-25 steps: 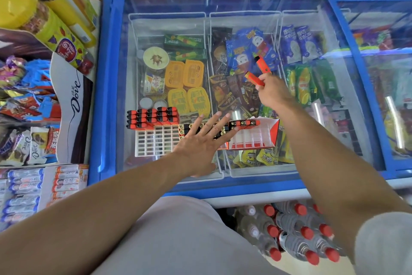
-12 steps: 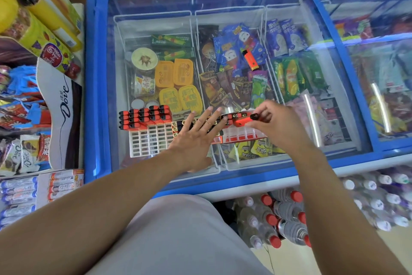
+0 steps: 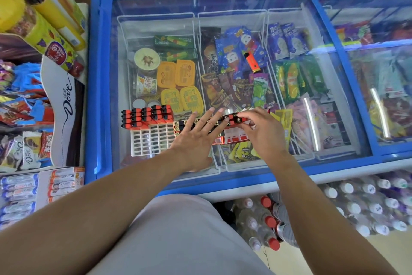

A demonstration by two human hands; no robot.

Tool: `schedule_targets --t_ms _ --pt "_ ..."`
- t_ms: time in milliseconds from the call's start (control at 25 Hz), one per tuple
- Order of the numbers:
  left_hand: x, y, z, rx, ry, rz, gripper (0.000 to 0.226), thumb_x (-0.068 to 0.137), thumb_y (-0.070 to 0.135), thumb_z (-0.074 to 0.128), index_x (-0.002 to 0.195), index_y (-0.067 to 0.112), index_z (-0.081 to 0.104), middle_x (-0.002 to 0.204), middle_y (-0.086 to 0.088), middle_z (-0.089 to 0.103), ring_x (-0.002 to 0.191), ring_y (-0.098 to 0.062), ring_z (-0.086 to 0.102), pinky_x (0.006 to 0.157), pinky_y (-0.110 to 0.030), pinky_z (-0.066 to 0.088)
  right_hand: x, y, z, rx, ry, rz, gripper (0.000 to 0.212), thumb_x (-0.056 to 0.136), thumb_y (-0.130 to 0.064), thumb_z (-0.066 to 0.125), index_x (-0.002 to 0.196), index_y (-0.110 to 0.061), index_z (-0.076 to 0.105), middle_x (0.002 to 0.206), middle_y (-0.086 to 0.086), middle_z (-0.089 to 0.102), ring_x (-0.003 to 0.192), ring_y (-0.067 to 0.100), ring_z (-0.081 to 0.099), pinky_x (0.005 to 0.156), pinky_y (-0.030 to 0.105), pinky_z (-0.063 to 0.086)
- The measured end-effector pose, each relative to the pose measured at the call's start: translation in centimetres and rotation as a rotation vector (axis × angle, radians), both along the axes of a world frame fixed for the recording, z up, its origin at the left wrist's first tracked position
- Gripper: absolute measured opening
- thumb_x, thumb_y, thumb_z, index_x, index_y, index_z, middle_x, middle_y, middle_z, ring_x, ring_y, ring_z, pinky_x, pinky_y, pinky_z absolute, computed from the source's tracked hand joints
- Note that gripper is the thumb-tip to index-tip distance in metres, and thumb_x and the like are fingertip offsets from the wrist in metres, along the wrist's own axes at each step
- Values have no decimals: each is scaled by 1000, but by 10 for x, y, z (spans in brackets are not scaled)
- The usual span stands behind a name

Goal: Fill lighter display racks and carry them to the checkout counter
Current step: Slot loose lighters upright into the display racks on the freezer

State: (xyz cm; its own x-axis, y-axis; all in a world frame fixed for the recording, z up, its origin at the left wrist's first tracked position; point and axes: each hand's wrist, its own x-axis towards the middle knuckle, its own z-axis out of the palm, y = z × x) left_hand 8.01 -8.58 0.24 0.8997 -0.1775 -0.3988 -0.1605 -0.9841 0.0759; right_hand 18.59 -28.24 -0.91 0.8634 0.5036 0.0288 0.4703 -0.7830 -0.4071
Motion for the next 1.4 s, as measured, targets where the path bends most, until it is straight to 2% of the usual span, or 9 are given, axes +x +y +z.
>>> schedule_targets --t_ms 240,360,480,640,800,1080,1240,1320,1400 --pt "-1 0 -1 2 -8 -5 112 93 54 56 152 22 -34 156 -5 -43 149 -28 -33 121 -54 -16 3 -2 28 74 84 23 31 84 -36 76 113 -32 67 100 -13 64 74 1 61 67 32 56" --pt "-2 0 -1 -2 -18 -8 112 93 52 57 152 27 -35 154 -5 -47 148 -27 -35 122 -56 -14 23 2 47 42 159 50 15 83 -37 77 97 -32 72 90 -16 62 73 -8 56 68 31 54" --pt "-1 0 -2 4 -15 -16 110 93 51 57 152 30 -33 153 -5 -48 147 -28 -36 121 -56 -15 41 7 56 2 222 98 9 86 -39 74 90 -31 74 89 -16 67 77 0 60 72 33 55" --pt "1 1 0 -1 10 -12 108 94 53 55 152 31 -34 155 -5 -47 147 -28 -36 121 -57 -14 102 30 52 202 132 -199 26 95 -35 65 117 -23 71 109 -8 72 94 9 67 88 31 55" --pt "0 1 2 46 -12 -35 108 95 58 51 151 28 -35 156 -7 -46 148 -30 -34 122 -57 -14 167 59 15 -9 319 -377 58 96 -41 63 146 -14 48 145 8 53 127 26 55 100 36 44" --pt "0 1 -1 62 -18 -39 109 94 56 52 151 26 -36 157 -9 -43 148 -30 -34 122 -57 -12 184 61 -2 -39 406 -454 42 81 -22 83 119 -12 69 121 8 69 105 23 66 85 28 49" --pt "-1 0 -1 64 -29 -32 109 95 57 51 150 25 -37 156 -9 -45 147 -31 -35 122 -57 -14 132 32 36 292 421 -382 40 91 -25 71 129 -25 58 107 -8 66 90 10 63 82 31 48" --pt "0 0 0 62 -16 -25 109 96 55 52 150 25 -38 156 -9 -45 146 -31 -36 121 -57 -15 89 8 57 393 460 -313 27 92 -29 69 119 -33 63 106 -13 67 96 8 64 88 32 48" --pt "0 0 0 53 -2 -19 109 95 55 52 150 26 -37 155 -8 -46 146 -30 -37 120 -56 -17 51 -13 66 341 519 -221 17 90 -31 71 105 -37 64 104 -15 69 100 6 65 90 33 47"
